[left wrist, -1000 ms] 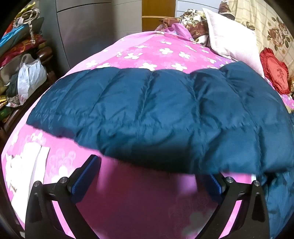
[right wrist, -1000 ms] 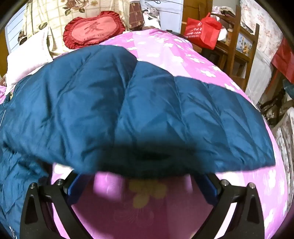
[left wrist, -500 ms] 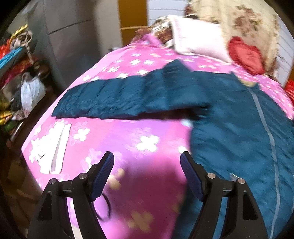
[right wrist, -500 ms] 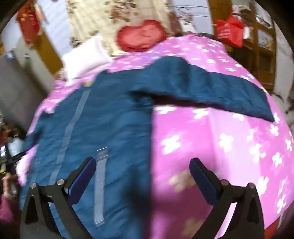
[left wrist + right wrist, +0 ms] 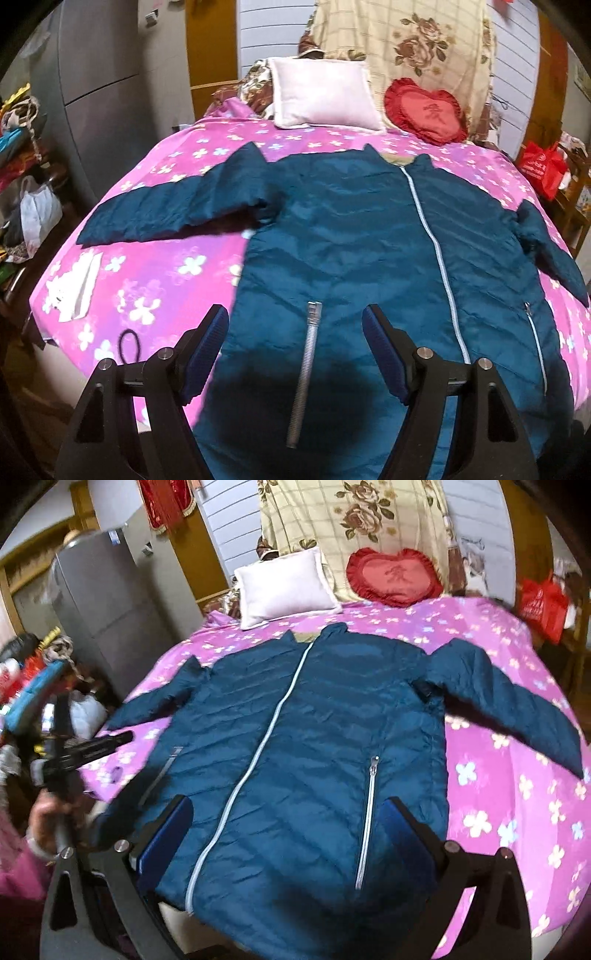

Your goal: Fold large clothes

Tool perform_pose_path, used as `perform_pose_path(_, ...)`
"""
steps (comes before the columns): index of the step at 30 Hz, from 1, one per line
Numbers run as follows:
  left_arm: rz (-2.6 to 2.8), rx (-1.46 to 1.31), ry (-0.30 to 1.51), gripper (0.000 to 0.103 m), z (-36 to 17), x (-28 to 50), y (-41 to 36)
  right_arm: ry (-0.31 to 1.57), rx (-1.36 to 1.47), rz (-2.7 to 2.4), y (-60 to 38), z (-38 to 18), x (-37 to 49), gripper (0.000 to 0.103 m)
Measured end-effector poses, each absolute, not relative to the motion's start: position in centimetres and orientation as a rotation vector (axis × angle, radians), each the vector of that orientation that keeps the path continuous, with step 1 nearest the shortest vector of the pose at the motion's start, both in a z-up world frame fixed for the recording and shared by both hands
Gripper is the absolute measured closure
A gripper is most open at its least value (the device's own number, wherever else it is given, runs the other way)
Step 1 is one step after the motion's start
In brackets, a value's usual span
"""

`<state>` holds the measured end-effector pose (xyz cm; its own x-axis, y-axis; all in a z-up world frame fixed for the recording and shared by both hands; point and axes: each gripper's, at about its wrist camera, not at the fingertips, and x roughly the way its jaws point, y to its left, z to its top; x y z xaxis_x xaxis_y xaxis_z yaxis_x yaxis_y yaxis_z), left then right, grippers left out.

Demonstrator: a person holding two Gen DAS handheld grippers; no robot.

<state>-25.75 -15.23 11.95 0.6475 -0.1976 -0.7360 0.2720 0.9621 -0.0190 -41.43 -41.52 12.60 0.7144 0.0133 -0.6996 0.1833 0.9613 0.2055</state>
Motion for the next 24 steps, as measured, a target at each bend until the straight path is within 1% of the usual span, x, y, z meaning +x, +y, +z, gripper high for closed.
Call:
perform_pose_path(9, -0.277, 0.127, 0.794, 0.051, 11.4, -27.1, -17.5, 0.756, 0.233, -0.207, -40.0, 9.7, -38.1, 0.000)
perform_pose_path(24, -0.283, 0.107, 0.805, 0.051, 10.6, -27.2, -18.5, 0.730, 0.254, -0.250, -39.4, 9.3, -36.3, 0.000)
